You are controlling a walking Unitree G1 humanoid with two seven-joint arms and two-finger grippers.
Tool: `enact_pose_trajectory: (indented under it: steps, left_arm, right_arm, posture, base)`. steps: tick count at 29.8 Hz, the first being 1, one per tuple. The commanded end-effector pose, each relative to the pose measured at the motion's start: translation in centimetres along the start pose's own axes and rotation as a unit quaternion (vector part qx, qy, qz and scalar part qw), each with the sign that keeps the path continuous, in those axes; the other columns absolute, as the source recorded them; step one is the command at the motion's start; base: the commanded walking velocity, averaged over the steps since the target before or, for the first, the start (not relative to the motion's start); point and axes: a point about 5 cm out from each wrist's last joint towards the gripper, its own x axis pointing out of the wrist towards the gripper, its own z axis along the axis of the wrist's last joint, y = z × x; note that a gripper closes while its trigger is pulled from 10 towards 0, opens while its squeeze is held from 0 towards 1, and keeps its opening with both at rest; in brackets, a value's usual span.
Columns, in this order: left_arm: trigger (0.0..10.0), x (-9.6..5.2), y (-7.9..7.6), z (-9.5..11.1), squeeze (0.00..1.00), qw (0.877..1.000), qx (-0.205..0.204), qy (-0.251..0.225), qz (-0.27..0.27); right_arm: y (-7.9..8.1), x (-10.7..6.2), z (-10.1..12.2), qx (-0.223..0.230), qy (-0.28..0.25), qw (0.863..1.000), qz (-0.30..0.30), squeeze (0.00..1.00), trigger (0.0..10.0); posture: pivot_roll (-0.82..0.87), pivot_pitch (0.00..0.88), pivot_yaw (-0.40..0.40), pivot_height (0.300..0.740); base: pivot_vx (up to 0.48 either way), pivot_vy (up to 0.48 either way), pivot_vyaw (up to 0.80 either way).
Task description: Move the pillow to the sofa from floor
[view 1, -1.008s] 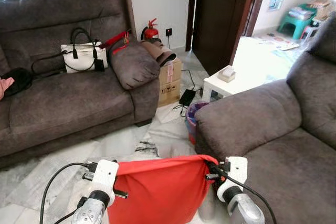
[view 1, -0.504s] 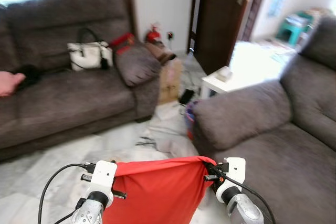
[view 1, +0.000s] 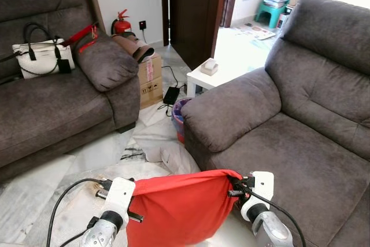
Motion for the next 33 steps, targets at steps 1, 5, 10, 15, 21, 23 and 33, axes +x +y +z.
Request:
enact_pose_trajectory:
  steps: [1,5,10,15,21,23,33]
  left_arm:
    - [10.0,0.0,2.0,0.6,0.0,0.999,0.006,-0.02,0.045]
    - [10.0,0.0,1.7,0.6,0.0,0.998,-0.039,-0.025,0.042]
    - [10.0,-0.1,1.3,0.5,0.0,0.999,-0.024,-0.026,0.035]
    - [10.0,-0.1,1.1,0.6,0.0,0.999,-0.029,-0.033,0.027]
    - [10.0,0.0,1.1,0.7,0.0,0.999,-0.028,-0.034,0.019]
    - [10.0,0.1,1.1,0.7,0.0,0.999,-0.026,-0.034,0.017]
    - [10.0,0.0,2.2,0.7,0.0,0.996,-0.068,-0.035,0.046]
  right_arm:
    - [-2.1,-0.3,1.4,0.004,-0.033,0.998,-0.055,0.0,10.0]
    - [-2.0,-0.4,1.0,0.0,-0.025,0.998,-0.051,0.0,10.0]
    - [-2.2,-0.5,0.9,0.007,-0.023,0.998,-0.06,0.0,10.0]
    - [-2.5,-0.6,0.8,0.008,-0.023,0.997,-0.07,0.0,10.0]
    - [-2.7,-0.6,0.8,0.008,-0.024,0.997,-0.077,0.0,10.0]
    - [-2.7,-0.7,0.7,0.014,-0.023,0.997,-0.078,0.0,10.0]
    - [-2.4,-0.4,0.5,0.024,-0.024,0.996,-0.086,0.0,10.0]
  posture:
    - [0.16,0.0,0.002,0.74]
    - [0.16,0.0,0.003,0.74]
    - [0.16,0.0,0.0,0.74]
    - [0.16,0.0,0.001,0.74]
    - [0.16,0.0,0.004,0.74]
    - [0.16,0.0,0.004,0.74]
    - [0.18,0.0,0.039,0.74]
  base:
    - [0.0,-0.48,-0.8]
    - [0.0,0.0,-0.8]
    - [0.0,0.0,-0.8]
    - [0.0,0.0,-0.8]
    - [0.0,0.0,-0.8]
    - [0.0,0.0,-0.8]
    - [0.0,0.0,-0.8]
